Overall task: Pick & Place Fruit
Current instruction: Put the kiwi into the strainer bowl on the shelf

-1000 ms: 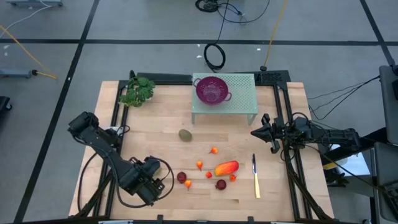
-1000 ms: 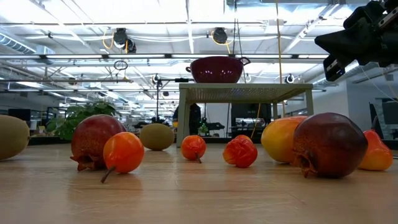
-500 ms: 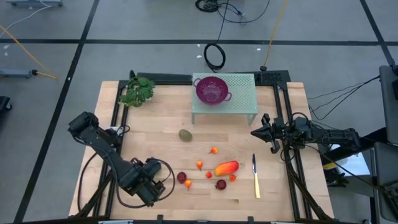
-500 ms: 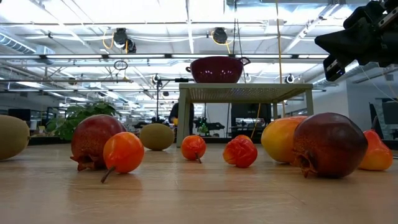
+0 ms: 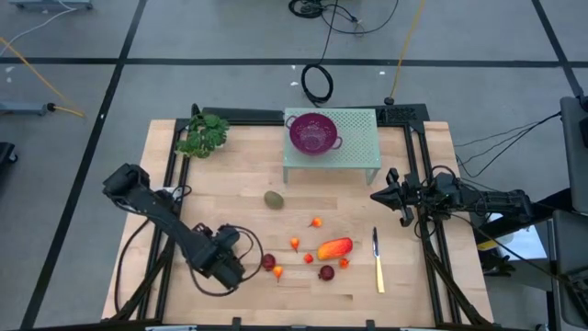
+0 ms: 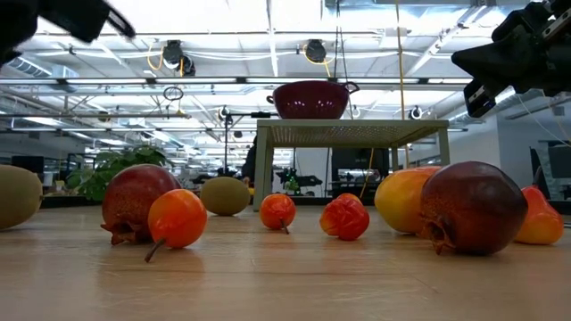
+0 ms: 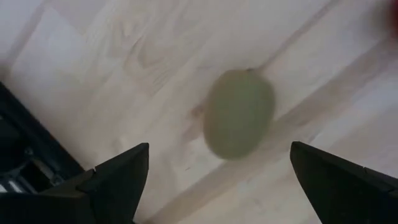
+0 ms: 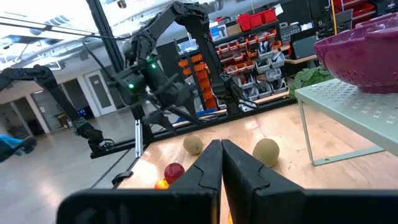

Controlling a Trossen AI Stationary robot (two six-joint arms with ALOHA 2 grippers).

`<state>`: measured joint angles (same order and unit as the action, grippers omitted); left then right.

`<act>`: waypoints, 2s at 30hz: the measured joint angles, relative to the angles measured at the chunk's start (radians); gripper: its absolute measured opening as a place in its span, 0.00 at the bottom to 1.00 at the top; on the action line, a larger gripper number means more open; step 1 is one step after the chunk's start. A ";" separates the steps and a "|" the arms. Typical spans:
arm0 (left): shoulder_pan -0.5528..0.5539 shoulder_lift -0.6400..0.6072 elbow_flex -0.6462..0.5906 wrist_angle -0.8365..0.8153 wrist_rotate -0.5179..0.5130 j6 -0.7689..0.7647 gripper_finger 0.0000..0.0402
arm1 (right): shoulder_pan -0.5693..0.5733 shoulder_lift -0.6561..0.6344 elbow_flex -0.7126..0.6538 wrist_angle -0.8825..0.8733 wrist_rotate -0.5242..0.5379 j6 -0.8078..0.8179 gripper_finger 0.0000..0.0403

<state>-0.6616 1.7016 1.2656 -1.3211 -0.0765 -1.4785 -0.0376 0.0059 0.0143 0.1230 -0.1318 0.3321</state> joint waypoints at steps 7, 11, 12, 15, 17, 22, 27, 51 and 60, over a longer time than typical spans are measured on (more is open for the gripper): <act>0.029 0.000 -0.077 0.151 0.046 0.102 0.96 | 0.000 0.000 0.000 0.000 0.000 0.000 0.01; 0.041 0.000 -0.089 0.155 0.026 0.127 0.96 | 0.000 0.000 0.000 0.000 0.000 0.000 0.01; 0.043 0.000 -0.093 0.155 0.026 0.138 0.96 | 0.000 0.000 0.000 0.000 0.000 0.000 0.01; 0.050 0.000 -0.111 0.176 0.025 0.160 0.96 | 0.000 0.000 0.000 0.000 0.000 0.000 0.01; 0.054 0.000 -0.127 0.224 0.025 0.172 0.96 | 0.000 0.000 0.000 0.000 0.000 0.000 0.01; 0.055 0.000 -0.185 0.326 0.026 0.187 0.96 | 0.000 0.000 0.000 0.000 0.000 0.000 0.01; 0.055 0.000 -0.252 0.373 0.074 0.183 0.96 | 0.000 0.000 0.000 0.000 0.000 0.000 0.01; 0.057 0.000 -0.276 0.379 0.075 0.147 0.57 | 0.000 0.000 0.000 0.000 0.000 -0.003 0.01; 0.066 -0.001 -0.270 0.377 0.077 0.114 0.50 | 0.000 0.000 0.000 0.000 0.000 -0.003 0.01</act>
<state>-0.5959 1.7002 0.9952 -0.9438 0.0000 -1.3644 -0.0376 0.0058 0.0139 0.1228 -0.1318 0.3286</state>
